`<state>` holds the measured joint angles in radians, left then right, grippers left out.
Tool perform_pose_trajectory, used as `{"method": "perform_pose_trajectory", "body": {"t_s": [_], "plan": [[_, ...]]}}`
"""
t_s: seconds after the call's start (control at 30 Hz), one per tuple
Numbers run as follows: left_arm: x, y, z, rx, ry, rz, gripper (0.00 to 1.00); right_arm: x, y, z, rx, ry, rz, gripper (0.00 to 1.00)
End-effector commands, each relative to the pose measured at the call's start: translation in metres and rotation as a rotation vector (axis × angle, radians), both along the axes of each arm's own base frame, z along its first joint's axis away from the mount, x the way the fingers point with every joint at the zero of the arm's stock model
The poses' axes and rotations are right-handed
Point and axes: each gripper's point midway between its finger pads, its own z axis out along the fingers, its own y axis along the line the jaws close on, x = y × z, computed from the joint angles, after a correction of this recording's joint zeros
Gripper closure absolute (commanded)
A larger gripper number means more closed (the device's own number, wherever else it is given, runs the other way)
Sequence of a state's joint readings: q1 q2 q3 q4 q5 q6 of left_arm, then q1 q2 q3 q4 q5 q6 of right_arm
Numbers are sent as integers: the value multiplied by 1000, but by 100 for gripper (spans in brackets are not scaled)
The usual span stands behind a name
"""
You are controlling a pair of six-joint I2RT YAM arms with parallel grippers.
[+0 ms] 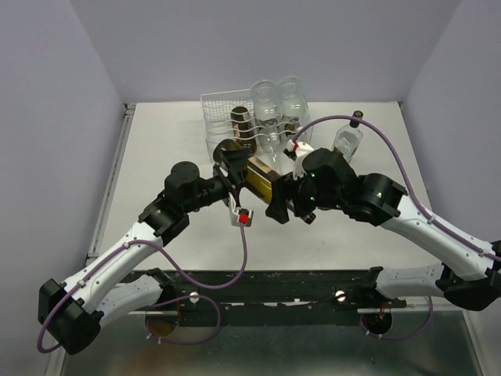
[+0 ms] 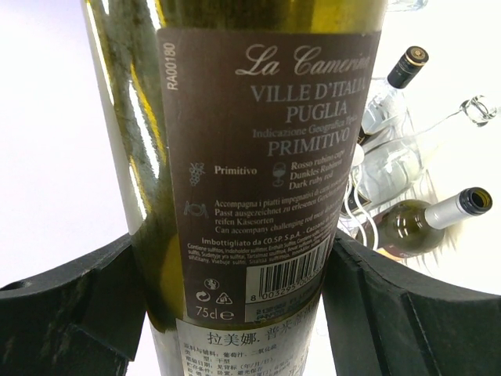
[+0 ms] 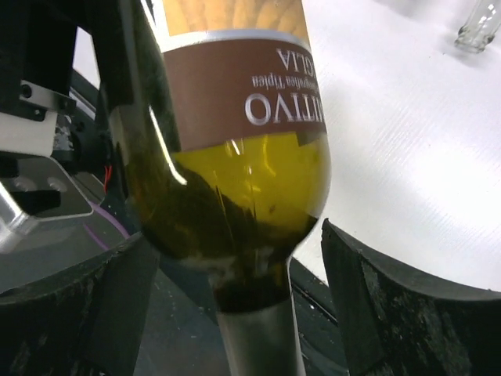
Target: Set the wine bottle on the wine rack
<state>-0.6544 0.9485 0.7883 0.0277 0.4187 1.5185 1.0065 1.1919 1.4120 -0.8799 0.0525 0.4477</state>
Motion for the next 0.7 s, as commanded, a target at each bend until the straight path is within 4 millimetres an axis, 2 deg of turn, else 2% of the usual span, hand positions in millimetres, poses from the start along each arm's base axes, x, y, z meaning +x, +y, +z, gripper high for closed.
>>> {"method": "perform_pose_trajectory", "body": {"t_s": [0.0,0.1,0.17,0.27,0.3,0.37,0.4,0.43,0.5,0.6,0.67], "plan": [[-6,-4,32,-59,-105,-22,100,-10,16,-16,-1,73,65,13],[-8,-5,30,-55,-99,-27,100,-9,21,-24,-14,93,70,23],[-8,-6,29,-57,-91,-26,100,-8,22,-28,-23,105,67,36],[-6,-5,30,-65,-69,-12,100,-8,20,-32,-31,114,48,62],[-4,-5,29,-62,-61,-6,100,-7,19,-33,-31,117,38,66],[-3,-5,28,-61,-59,2,100,-8,18,-34,-30,120,34,63],[-2,-4,28,-60,-59,7,100,-9,17,-32,-24,119,37,58],[-1,-4,28,-61,-58,8,100,-10,17,-32,-20,119,38,48],[-1,-6,28,-65,-51,3,100,-11,17,-32,-18,117,44,38],[-1,-7,30,-75,-42,1,100,-12,17,-36,-30,123,51,35],[-1,-7,31,-83,-29,-1,100,-11,17,-39,-41,129,52,41]]}}
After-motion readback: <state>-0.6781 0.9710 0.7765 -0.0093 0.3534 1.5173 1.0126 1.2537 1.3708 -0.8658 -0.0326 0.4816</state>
